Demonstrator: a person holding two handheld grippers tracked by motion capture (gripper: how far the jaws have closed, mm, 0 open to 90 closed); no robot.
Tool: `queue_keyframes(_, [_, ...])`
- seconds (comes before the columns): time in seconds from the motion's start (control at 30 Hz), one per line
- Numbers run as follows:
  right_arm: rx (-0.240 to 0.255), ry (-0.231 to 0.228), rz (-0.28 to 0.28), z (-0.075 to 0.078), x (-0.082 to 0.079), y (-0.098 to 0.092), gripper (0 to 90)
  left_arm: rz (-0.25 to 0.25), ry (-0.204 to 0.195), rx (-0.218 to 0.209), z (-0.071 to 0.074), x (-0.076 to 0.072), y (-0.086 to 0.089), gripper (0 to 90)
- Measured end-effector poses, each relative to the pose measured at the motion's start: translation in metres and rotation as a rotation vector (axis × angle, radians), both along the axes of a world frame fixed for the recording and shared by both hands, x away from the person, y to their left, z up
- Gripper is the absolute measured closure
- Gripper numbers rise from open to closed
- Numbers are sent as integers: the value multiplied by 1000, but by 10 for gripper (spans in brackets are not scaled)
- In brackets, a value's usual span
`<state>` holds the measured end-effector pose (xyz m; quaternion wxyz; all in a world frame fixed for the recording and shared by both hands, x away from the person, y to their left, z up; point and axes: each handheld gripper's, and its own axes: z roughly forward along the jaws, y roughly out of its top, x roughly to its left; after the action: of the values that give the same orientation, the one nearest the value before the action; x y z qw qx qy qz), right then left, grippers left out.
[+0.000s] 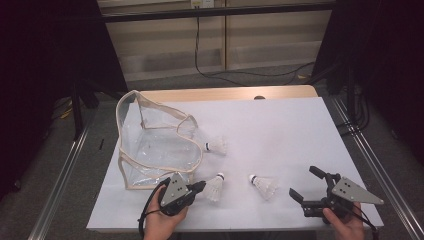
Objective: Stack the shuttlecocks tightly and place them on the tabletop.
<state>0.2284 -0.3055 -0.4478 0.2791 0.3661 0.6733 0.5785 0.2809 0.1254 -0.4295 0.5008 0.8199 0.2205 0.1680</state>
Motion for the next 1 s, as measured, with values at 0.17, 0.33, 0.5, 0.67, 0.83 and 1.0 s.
queue_keyframes(0.17, [1, 5, -1, 0, 0, 0, 0, 7, 8, -1, 3, -2, -6, 900])
queue_keyframes(0.33, [1, 3, -2, 0, 0, 0, 0, 17, -14, 21, 6, -3, -14, 900])
queue_keyframes(0.5, [4, 2, -3, 0, 0, -1, 0, 21, -7, 29, 9, -2, -21, 900])
queue_keyframes(0.67, [6, 3, -2, 0, 0, -1, 0, 30, -3, 39, 9, 0, -30, 900])
queue_keyframes(0.83, [7, 4, -4, 0, 0, -1, 0, 32, 5, 32, 10, 4, -37, 900])
queue_keyframes(1.0, [6, 1, -4, 0, 0, -2, 0, 48, 7, 38, 11, 9, -43, 900])
